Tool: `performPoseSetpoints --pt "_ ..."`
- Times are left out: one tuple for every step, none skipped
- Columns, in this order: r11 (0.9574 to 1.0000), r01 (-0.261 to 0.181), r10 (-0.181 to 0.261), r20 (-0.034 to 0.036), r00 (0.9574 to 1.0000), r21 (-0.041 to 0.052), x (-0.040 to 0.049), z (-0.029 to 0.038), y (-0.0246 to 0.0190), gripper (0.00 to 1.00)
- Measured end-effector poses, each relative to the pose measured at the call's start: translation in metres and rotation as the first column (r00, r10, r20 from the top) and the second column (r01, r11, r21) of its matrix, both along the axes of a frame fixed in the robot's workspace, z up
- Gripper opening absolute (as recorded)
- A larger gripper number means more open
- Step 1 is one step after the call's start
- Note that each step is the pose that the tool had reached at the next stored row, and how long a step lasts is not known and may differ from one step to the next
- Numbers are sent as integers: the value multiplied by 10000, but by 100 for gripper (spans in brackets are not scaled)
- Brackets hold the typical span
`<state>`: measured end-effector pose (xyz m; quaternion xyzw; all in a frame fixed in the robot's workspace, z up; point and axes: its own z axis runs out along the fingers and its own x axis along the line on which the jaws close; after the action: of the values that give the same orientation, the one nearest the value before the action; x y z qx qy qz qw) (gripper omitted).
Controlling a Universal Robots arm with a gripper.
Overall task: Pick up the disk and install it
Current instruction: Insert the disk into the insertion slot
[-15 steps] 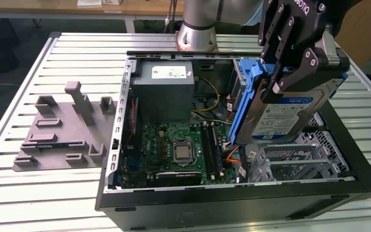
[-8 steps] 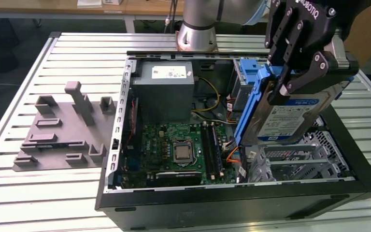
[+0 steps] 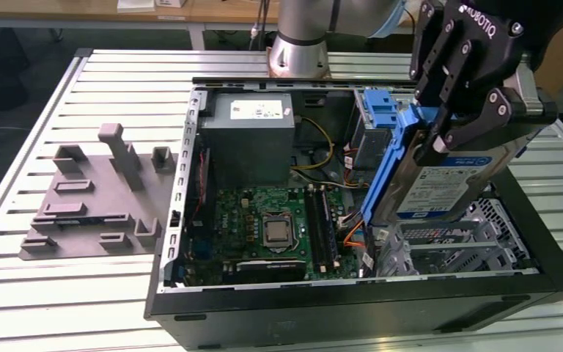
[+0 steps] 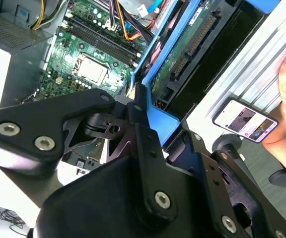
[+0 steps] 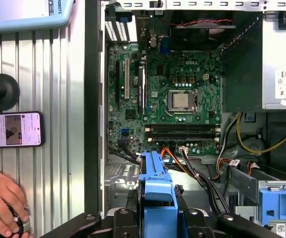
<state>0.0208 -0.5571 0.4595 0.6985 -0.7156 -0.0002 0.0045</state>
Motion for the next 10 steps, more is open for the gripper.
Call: performPoseSetpoints --pt "10000 0 0 0 10000 0 4 -1 -8 36" --pt "10000 1 -1 0 10000 0 15 -3 -13 36" --pt "10000 1 -1 0 10000 0 32 -5 -16 36" --pt "10000 1 -1 0 10000 0 53 -6 -18 36" --pt "10000 1 -1 0 10000 1 78 -8 -20 36" --pt "10000 0 0 -1 10000 1 106 -10 -22 36" --pt "10000 0 0 -1 10000 0 135 -12 -24 36" --pt "10000 0 0 -2 10000 0 163 -14 -26 36" --pt "10000 0 0 -2 10000 1 191 -16 -27 36" --pt "10000 1 -1 -3 10000 0 219 -18 -29 36"
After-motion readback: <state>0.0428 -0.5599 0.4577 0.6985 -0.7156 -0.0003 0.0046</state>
